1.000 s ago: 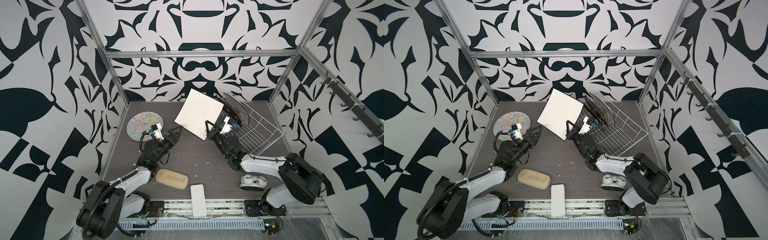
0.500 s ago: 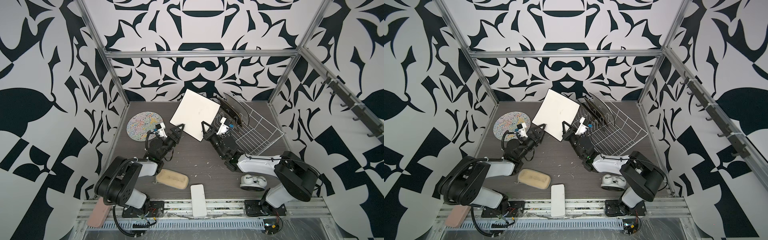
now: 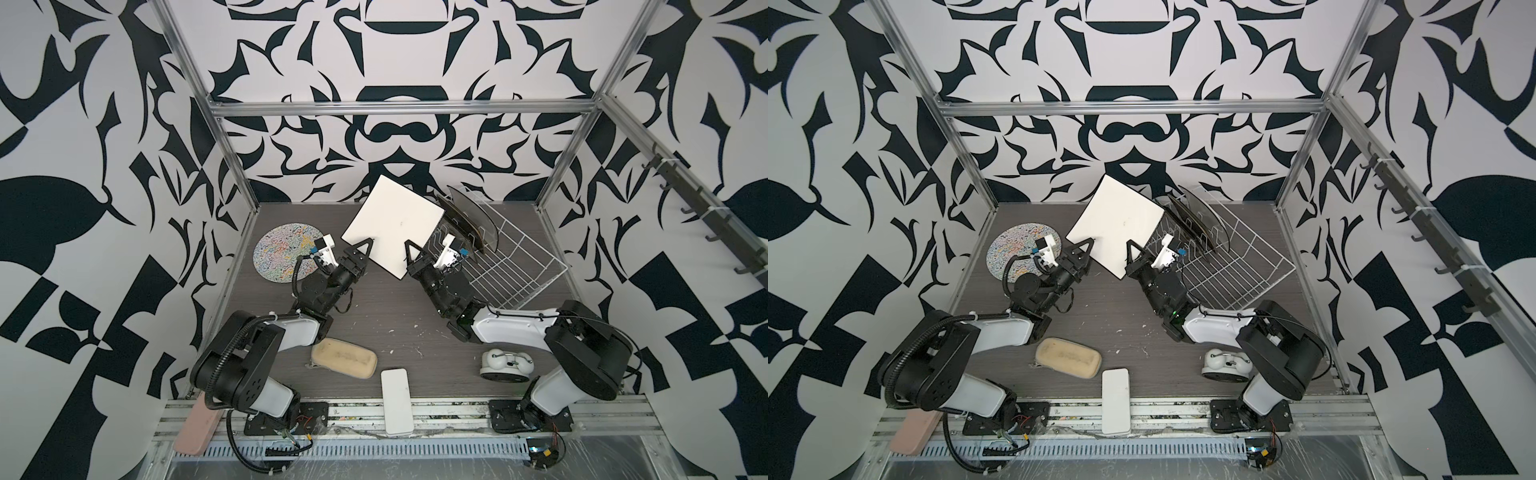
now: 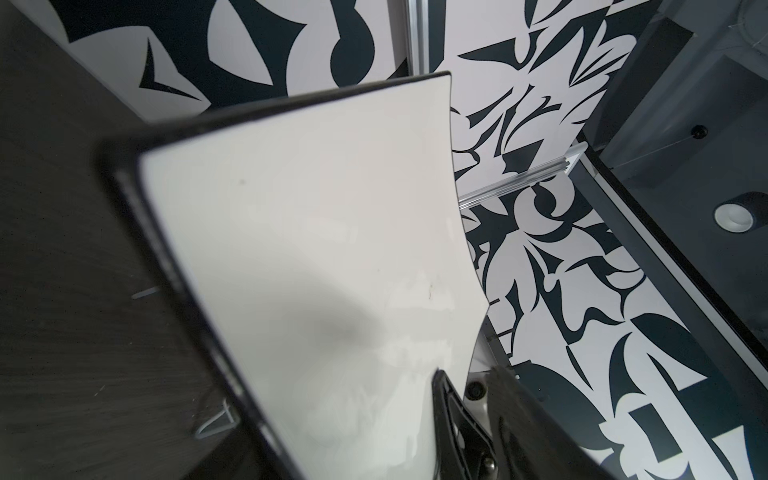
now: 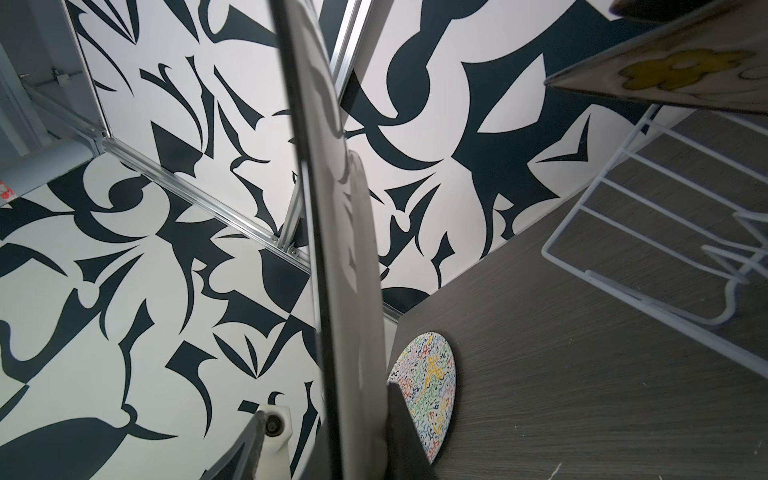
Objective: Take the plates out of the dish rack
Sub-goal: 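Close the left gripper on the plate edge while the right gripper holds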
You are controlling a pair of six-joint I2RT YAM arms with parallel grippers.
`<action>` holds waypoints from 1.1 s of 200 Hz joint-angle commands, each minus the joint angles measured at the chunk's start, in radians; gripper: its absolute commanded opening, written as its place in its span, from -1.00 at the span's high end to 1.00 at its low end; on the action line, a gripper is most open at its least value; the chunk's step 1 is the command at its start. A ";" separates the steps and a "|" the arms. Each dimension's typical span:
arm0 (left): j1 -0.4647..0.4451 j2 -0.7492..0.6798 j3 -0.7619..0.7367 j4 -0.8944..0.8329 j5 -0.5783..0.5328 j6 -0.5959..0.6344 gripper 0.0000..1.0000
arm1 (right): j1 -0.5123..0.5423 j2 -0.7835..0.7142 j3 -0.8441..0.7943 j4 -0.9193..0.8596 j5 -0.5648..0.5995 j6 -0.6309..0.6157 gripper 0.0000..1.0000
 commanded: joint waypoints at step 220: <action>-0.047 0.018 0.085 0.055 0.006 -0.049 0.72 | 0.004 -0.017 0.110 0.280 -0.013 0.115 1.00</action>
